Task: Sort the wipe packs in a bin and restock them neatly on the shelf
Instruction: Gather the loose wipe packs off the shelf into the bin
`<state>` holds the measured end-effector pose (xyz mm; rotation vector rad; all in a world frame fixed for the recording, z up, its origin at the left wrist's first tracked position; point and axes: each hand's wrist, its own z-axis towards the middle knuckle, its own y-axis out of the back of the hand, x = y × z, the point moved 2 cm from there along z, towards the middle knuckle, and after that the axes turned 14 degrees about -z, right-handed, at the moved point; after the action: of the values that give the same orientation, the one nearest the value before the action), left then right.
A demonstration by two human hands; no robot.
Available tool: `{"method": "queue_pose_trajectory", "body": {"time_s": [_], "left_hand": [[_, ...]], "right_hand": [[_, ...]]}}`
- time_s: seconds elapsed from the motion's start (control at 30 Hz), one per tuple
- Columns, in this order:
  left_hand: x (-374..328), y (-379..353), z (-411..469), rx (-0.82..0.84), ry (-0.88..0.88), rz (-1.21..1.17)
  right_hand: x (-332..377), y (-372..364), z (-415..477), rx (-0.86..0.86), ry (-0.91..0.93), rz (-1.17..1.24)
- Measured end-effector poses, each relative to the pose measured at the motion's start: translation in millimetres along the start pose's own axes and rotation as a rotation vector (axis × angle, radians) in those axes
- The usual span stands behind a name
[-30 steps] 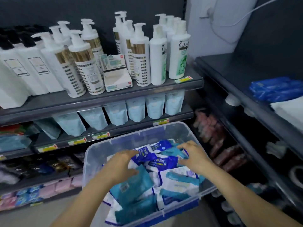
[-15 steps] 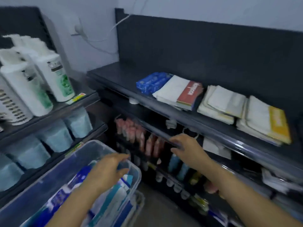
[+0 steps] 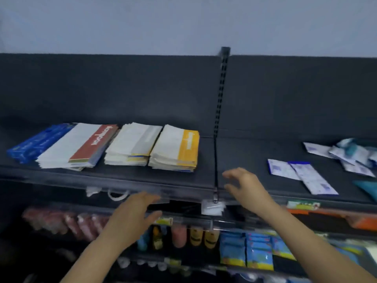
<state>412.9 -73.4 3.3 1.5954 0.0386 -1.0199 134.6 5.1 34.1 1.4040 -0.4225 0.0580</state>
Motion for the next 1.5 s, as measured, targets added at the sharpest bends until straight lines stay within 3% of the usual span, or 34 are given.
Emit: {"method": "queue_pose_trajectory", "body": {"time_s": [0.23, 0.53, 0.9, 1.17, 1.37, 1.5], "left_hand": [[-110.4, -80.6, 82.7, 0.060, -0.205, -0.019], [-181.1, -149.9, 161.3, 0.210, -0.371, -0.015], [-223.7, -208.6, 275.5, 0.354, -0.488, -0.053], [-230.4, -243.1, 317.1, 0.628, -0.424, 0.046], [-243.5, -245.4, 332.3, 0.734, -0.342, -0.014], [-253.4, -252.8, 337.8, 0.710, -0.343, -0.033]], "right_hand": [[-139.7, 47.5, -15.6, -0.092, -0.227, 0.018], [-230.8, 53.6, -25.8, -0.092, -0.436, 0.027], [-280.6, 39.2, 24.7, 0.043, -0.692, -0.004], [-293.4, 30.1, 41.2, 0.093, -0.793, 0.007], [-292.7, 43.9, 45.2, 0.043, -0.792, 0.053], [-303.4, 64.3, 36.8, -0.061, -0.794, 0.048]]}}
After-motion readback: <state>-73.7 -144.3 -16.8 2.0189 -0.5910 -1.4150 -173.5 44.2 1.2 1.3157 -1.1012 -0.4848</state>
